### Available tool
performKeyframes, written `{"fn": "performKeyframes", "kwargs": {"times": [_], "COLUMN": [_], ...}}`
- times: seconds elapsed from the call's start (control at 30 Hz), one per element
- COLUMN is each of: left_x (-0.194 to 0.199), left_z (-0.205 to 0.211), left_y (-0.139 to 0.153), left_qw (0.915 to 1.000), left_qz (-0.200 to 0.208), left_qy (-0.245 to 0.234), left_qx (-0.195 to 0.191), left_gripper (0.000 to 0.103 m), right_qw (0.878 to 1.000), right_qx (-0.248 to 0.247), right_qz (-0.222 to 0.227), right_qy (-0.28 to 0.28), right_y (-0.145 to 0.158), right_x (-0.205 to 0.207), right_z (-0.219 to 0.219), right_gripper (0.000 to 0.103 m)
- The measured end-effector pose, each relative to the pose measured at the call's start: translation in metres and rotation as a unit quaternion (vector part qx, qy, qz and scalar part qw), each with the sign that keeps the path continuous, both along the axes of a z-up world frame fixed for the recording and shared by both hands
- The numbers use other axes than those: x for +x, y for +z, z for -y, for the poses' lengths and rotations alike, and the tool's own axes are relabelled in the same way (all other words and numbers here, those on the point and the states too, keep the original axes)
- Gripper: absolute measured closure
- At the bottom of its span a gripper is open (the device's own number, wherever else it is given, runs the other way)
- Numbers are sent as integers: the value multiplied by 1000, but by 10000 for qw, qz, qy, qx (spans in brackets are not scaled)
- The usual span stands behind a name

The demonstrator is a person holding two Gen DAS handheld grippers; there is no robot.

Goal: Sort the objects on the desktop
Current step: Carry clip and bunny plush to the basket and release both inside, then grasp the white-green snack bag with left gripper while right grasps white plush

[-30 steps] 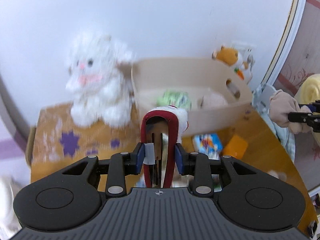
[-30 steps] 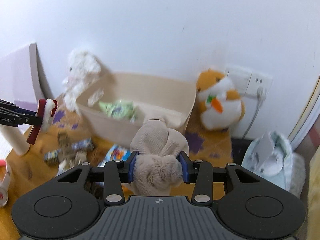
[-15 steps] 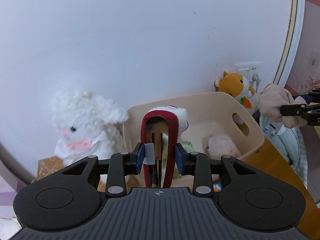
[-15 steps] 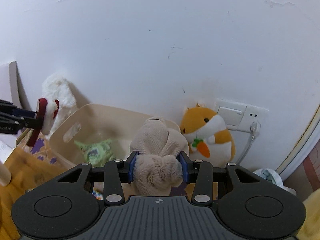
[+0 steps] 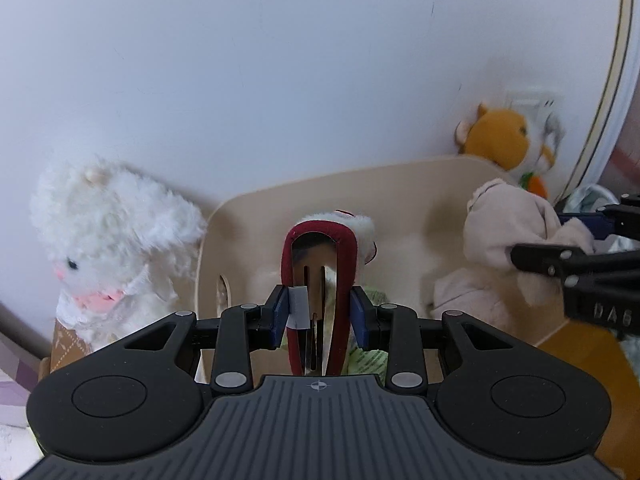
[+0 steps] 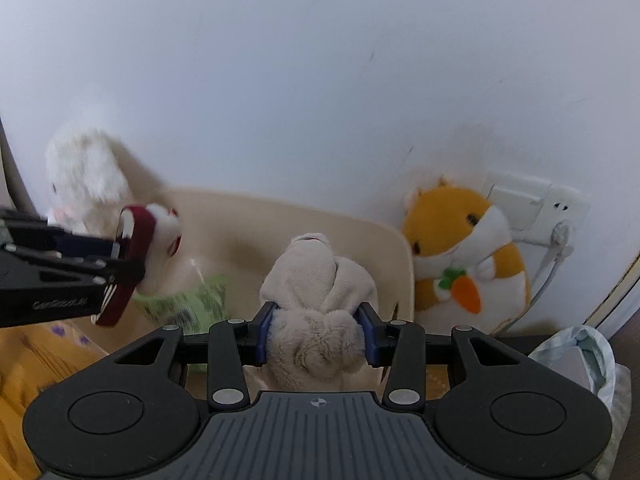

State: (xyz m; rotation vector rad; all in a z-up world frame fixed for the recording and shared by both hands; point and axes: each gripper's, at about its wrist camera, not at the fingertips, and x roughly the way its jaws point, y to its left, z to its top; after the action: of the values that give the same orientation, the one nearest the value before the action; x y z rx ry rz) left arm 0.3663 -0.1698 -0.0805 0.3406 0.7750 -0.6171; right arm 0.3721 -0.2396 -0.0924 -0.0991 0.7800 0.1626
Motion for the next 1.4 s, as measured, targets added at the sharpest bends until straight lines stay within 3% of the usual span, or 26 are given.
{"fn": "performKeyframes", "kwargs": {"times": [0.1,0.13,0.17,0.2,0.27,0.37,0.47,0.67,0.87,1.03,1.4], "left_x": [2,1,0,0,-2,-5,-9,-28,-57,-89,-146], "left_z": [5,6,5,5,4,1,-4,-19,-49,-70,-96], "left_y": [-8,-9,-9,-9,-6,0,5,13,29,33,6], "left_qw": [10000,10000,10000,10000,9999,9997,9995,9997,9991,9992,9978], "left_qz": [-52,-27,-14,-29,15,47,-107,-44,-175,-199,-641], "left_qy": [-15,-32,-68,-86,-48,25,28,-52,-19,-126,-139], "left_qx": [80,81,49,9,-94,-233,-295,-250,-376,-318,41], "left_gripper": [67,65,59,53,32,26,26,25,25,25,25], "right_qw": [9999,9998,9998,9997,9995,9996,9998,9992,9992,9995,9961], "right_qx": [-117,-145,-161,-166,-223,-205,-66,211,127,186,431], "right_qz": [-92,-114,-121,-111,-100,-33,54,305,379,171,-592], "right_qy": [36,46,74,115,188,190,185,133,0,-166,-491], "right_y": [-9,-10,-12,-13,-14,-11,-6,8,12,4,-16], "right_x": [1,0,-1,-1,-4,-13,-25,-58,-102,-142,-202], "right_z": [-5,-6,-7,-7,-7,-4,2,22,41,57,70], "right_gripper": [61,53,45,43,32,11,0,0,0,0,0]}}
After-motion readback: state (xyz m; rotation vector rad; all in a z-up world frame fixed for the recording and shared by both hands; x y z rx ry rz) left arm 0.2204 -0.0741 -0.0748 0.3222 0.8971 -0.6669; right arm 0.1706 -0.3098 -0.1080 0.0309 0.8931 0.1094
